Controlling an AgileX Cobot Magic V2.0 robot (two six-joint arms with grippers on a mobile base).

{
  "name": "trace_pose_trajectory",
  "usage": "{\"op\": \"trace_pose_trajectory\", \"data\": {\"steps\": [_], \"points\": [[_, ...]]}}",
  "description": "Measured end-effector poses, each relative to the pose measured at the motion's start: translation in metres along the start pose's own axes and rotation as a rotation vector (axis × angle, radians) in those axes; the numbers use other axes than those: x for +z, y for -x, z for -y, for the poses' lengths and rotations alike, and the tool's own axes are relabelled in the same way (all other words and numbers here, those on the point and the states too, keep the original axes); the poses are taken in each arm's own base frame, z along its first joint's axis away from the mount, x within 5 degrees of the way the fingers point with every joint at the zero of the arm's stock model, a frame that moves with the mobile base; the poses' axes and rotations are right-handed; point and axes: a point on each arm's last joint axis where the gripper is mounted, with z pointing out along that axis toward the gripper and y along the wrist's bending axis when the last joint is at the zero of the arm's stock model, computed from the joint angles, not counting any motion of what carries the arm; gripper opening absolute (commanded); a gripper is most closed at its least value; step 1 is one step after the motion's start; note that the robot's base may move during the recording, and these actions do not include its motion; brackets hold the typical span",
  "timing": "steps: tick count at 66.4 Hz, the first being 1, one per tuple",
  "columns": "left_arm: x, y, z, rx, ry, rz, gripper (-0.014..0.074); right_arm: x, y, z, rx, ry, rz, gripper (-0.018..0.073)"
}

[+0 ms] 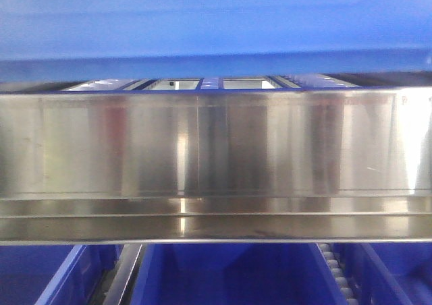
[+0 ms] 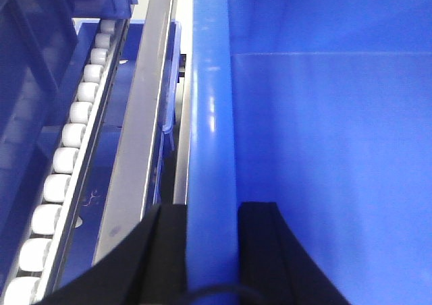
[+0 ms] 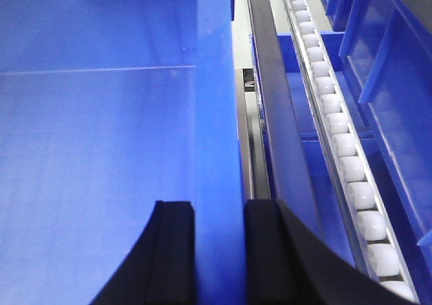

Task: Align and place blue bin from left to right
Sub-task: 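Lift the blue bin with both grippers and pull it off the shelf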

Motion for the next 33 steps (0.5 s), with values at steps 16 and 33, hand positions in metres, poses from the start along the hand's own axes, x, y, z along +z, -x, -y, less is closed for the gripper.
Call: {"op": "trace_pose_trajectory", "data": {"steps": [16, 33], "points": [[0.0000, 0.0000, 0.0000, 0.009, 0.000, 0.000, -0.0111, 0.0041, -0.0039, -0.0006, -0.008, -0.010, -0.013, -0.0080], [-0.0001, 0.0000, 0.0001, 0.016, -0.001, -0.002, -0.0111, 0.0041, -0.0039, -0.0006, -0.008, -0.010, -0.013, -0.0080]]}}
